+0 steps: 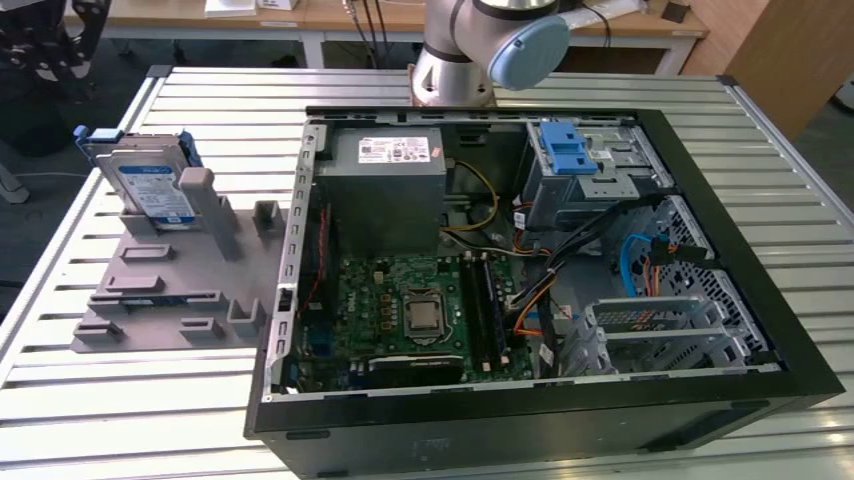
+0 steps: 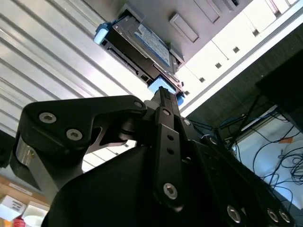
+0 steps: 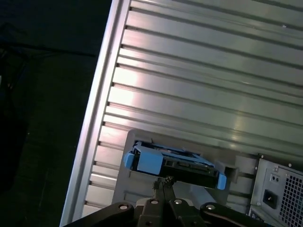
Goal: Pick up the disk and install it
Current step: 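Pick up the disk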
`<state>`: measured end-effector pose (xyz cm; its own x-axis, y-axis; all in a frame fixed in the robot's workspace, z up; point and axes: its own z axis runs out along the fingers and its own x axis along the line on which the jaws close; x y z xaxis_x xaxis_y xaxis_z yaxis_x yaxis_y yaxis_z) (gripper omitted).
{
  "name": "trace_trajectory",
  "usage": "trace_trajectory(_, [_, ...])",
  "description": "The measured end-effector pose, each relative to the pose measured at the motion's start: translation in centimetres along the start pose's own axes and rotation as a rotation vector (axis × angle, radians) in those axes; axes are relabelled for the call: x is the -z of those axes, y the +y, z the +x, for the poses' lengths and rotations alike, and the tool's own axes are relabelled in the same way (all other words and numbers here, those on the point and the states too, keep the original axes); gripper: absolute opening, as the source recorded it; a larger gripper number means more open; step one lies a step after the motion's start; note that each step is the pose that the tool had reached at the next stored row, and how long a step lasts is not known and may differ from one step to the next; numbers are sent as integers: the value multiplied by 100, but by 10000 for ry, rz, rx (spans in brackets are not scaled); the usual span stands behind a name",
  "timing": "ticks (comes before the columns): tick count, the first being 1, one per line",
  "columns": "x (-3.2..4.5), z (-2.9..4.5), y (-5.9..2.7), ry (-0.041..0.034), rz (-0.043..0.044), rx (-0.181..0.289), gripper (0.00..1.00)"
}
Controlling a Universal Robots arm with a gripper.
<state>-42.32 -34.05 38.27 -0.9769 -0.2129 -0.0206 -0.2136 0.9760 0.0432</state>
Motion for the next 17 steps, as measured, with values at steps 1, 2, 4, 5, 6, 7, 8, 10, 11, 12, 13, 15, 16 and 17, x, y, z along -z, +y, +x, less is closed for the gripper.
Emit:
trace_trajectory(1, [0,0,0,6,-2,135,11])
trace_trajectory(2, [0,0,0,11,-4,259,11])
trace_trajectory(4, [0,0,0,22,-5,486,11])
trace_trajectory(5, [-1,0,0,27,-6,604,11])
trace_trajectory(6, [-1,0,0,32,-7,706,11])
trace_trajectory(7, [-1,0,0,37,-9,811,11])
trace_trajectory(8, [-1,0,0,41,-11,911,11])
trace_trajectory(10, [-2,0,0,49,-14,1107,11])
trace_trajectory(11, [-2,0,0,54,-16,1205,11])
trace_trajectory(12, [-2,0,0,58,-17,1303,11])
trace_trajectory(13, [-2,0,0,63,-18,1411,11])
trace_trajectory(15, [-3,0,0,72,-21,1620,11])
trace_trajectory(16, [-3,0,0,77,-21,1725,11])
trace_trajectory(17, [-4,0,0,83,-23,1834,11])
